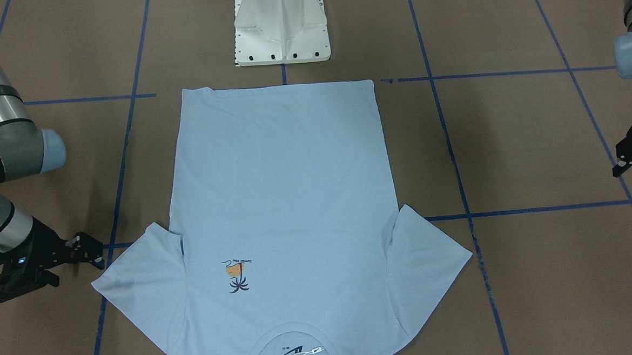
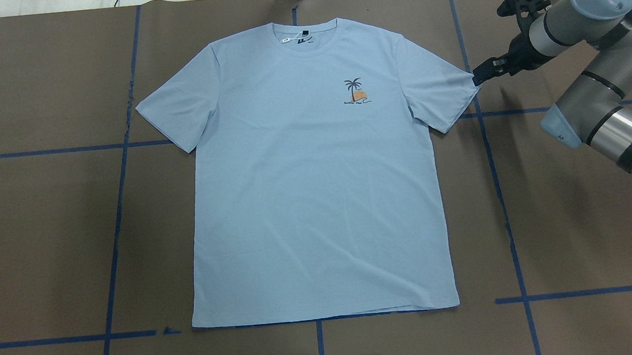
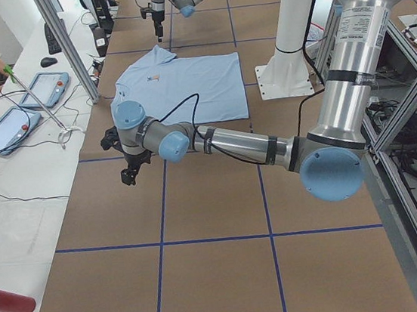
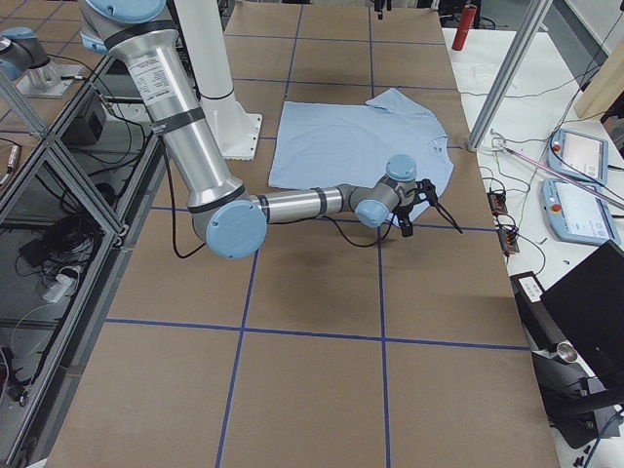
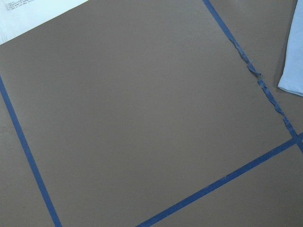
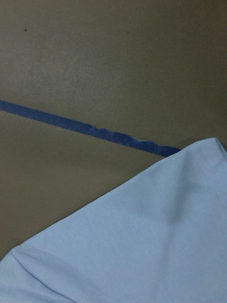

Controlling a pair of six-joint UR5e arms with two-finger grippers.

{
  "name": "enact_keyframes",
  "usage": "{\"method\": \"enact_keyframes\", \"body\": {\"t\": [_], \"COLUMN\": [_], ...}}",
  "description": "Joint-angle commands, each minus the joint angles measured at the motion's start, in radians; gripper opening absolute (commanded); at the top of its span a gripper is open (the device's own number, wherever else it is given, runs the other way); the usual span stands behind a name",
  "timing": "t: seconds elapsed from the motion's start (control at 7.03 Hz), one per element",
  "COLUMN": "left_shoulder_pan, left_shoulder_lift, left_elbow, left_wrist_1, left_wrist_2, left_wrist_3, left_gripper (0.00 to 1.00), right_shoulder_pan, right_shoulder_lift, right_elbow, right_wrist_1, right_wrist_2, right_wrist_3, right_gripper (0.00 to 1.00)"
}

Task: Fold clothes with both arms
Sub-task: 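Grasp the sleeve with the right gripper and fold it inward toward the collar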

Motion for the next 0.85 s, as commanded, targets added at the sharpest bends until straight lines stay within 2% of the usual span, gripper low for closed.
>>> {"method": "enact_keyframes", "body": {"t": [0.0, 0.14, 0.43, 0.71], "left_shoulder_pan": [-0.001, -0.001, -0.001, -0.002], "left_shoulder_lift": [0.003, 0.005, 0.003, 0.002], "left_elbow": [-0.006, -0.006, -0.008, -0.014], "left_wrist_1": [-0.018, -0.018, -0.018, -0.018], "left_wrist_2": [0.000, -0.001, -0.004, -0.006], "left_wrist_3": [-0.003, -0.003, -0.003, -0.005], "left_gripper": [1.00, 1.00, 1.00, 1.00], "right_shoulder_pan": [-0.016, -0.016, -0.021, -0.027], "right_shoulder_lift": [0.060, 0.061, 0.060, 0.060], "right_elbow": [-0.076, -0.079, -0.080, -0.080], "right_wrist_1": [0.016, 0.014, 0.016, 0.014], "right_wrist_2": [-0.029, -0.034, -0.032, -0.031], "right_wrist_3": [0.009, 0.009, 0.009, 0.005], "right_gripper": [0.99, 0.98, 0.73, 0.30]}}
